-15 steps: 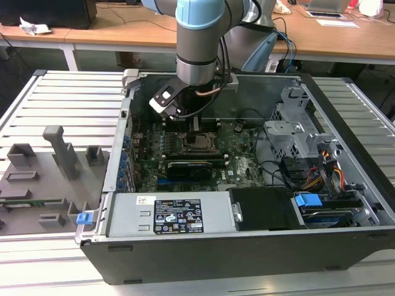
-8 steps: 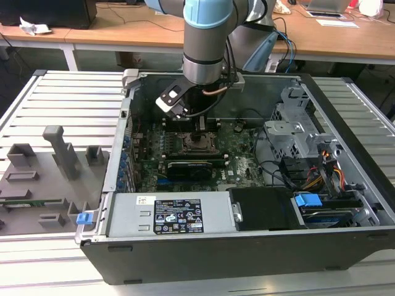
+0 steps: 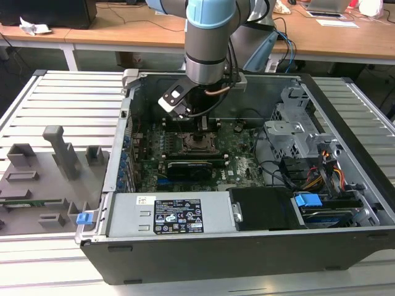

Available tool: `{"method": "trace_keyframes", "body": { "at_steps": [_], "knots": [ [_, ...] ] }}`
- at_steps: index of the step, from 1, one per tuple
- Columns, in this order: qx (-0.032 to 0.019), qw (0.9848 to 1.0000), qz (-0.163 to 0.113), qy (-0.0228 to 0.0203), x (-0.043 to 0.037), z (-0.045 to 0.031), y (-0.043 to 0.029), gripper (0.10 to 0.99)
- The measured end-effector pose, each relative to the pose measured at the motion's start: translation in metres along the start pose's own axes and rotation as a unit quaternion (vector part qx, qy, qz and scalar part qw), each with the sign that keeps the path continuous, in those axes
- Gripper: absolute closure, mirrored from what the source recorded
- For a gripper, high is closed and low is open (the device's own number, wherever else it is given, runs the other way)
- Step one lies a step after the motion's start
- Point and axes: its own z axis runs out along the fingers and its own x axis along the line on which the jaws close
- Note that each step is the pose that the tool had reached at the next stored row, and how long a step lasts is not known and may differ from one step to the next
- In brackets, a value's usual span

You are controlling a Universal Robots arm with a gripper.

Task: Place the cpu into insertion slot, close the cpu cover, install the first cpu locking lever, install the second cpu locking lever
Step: 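Install the first cpu locking lever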

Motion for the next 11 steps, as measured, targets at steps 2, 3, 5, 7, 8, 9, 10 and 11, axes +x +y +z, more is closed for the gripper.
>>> {"method": "trace_keyframes", "body": {
  "at_steps": [2, 3, 5, 7, 8, 9, 10, 11],
  "knots": [
    [0.0001, 1.0000, 0.000, -0.0001, 0.0000, -0.0003, 0.0000, 0.980],
    [0.0001, 1.0000, 0.000, -0.0001, 0.0000, -0.0006, 0.0000, 0.980],
    [0.0000, 1.0000, 0.000, 0.0000, 0.0000, -0.0007, 0.0000, 0.980],
    [0.0000, 1.0000, 0.000, 0.0000, 0.0000, -0.0008, 0.0000, 0.980],
    [0.0000, 1.0000, 0.000, 0.0000, 0.0000, -0.0008, 0.0000, 0.980],
    [0.0000, 1.0000, 0.000, 0.0000, 0.0000, -0.0008, 0.0000, 0.980],
    [0.0000, 1.0000, 0.000, 0.0000, 0.0000, -0.0009, 0.0000, 0.980],
    [0.0000, 1.0000, 0.000, -0.0001, 0.0000, -0.0010, 0.0000, 0.980]
  ]
}}
